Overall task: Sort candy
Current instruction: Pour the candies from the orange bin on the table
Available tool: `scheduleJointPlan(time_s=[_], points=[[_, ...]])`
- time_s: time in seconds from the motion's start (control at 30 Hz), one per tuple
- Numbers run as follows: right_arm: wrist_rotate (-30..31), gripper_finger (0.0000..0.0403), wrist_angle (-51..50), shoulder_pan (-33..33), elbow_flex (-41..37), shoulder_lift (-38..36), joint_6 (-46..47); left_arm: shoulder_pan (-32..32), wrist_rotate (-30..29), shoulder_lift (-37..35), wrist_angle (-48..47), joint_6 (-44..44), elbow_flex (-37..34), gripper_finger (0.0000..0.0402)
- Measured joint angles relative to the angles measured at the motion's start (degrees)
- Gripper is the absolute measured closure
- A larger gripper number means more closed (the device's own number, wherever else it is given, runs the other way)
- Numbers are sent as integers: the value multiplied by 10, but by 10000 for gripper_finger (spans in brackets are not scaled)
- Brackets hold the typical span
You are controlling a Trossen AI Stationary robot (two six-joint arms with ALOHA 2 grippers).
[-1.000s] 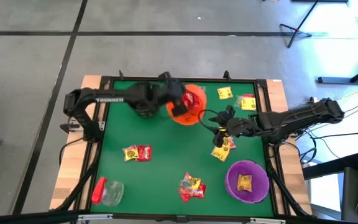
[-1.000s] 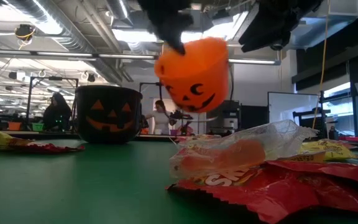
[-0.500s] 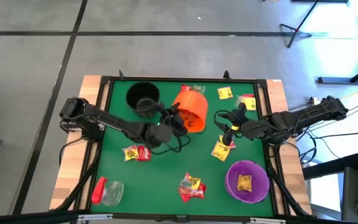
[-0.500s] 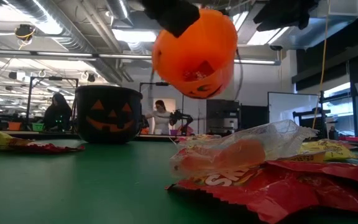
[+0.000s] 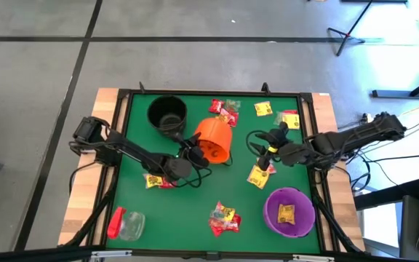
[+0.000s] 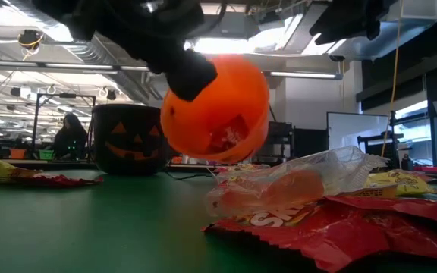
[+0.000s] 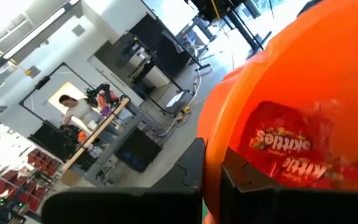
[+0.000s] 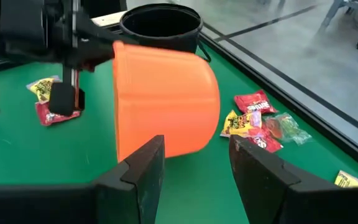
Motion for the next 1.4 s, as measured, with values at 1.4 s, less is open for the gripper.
scheduleJointPlan(time_s=[1.4], points=[[-304, 226, 81, -262, 1, 190, 13, -60, 35, 82, 60, -15, 9, 401]])
